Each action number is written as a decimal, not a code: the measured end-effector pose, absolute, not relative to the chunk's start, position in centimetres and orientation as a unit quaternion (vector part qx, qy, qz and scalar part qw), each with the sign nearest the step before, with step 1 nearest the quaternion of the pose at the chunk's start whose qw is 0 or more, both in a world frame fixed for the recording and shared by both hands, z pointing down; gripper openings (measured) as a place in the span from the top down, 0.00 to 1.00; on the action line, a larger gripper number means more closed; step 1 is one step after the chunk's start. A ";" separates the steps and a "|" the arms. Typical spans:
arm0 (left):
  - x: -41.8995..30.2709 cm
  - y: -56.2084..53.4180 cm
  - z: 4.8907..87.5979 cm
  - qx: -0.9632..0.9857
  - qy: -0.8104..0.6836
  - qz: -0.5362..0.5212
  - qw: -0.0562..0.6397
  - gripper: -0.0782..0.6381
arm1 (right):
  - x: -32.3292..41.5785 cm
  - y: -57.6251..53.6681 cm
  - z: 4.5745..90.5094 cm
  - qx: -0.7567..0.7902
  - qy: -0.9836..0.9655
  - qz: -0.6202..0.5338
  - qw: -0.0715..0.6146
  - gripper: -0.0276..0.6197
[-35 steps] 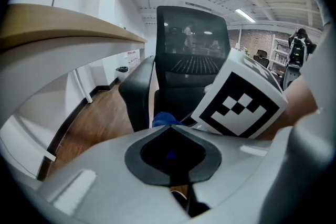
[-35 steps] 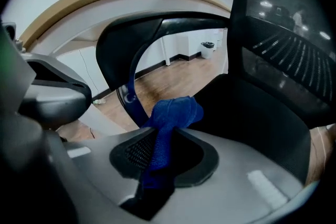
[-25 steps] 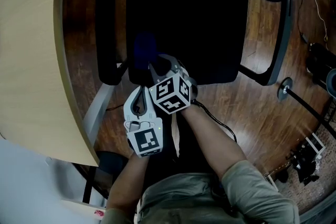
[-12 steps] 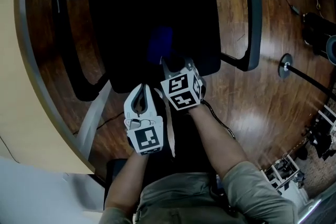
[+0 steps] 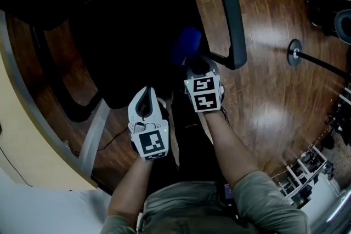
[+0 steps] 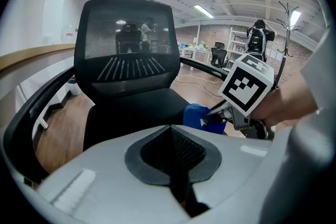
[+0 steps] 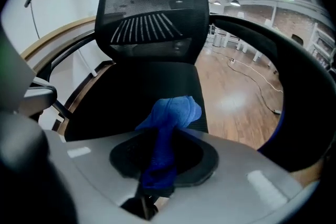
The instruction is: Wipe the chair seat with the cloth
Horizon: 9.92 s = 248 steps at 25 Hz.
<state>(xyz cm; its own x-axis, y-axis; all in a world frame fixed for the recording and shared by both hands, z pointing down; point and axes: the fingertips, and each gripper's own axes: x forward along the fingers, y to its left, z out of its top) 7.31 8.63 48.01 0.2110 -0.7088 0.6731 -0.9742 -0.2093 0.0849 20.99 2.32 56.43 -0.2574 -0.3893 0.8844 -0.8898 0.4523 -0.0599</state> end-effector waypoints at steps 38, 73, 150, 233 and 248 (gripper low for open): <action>3.9 12.4 46.3 0.688 -0.630 0.244 0.267 0.88 | 17.9 6.7 53.6 0.422 -0.762 0.281 0.403 0.84; -11.6 25.7 49.6 0.572 -0.719 0.230 0.320 0.88 | -7.7 23.1 58.0 0.098 -0.855 0.158 0.485 0.83; 8.6 14.2 29.2 0.669 -0.678 0.192 0.234 0.88 | 20.7 9.4 35.1 0.274 -0.868 0.192 0.367 0.84; 7.0 30.9 1.9 0.752 -0.646 0.074 0.112 0.88 | 16.6 29.7 0.4 0.345 -0.932 0.081 0.080 0.95; 13.1 37.3 2.5 0.717 -0.684 0.089 0.104 0.88 | 22.8 34.9 0.8 0.299 -0.949 0.089 0.052 0.95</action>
<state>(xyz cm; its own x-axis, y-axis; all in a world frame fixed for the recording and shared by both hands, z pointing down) 13.15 37.31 2.48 0.0485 -0.9617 0.2697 -0.9987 -0.0431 0.0262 22.76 34.86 0.77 -0.8157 -0.5584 0.1508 -0.5767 0.8054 -0.1371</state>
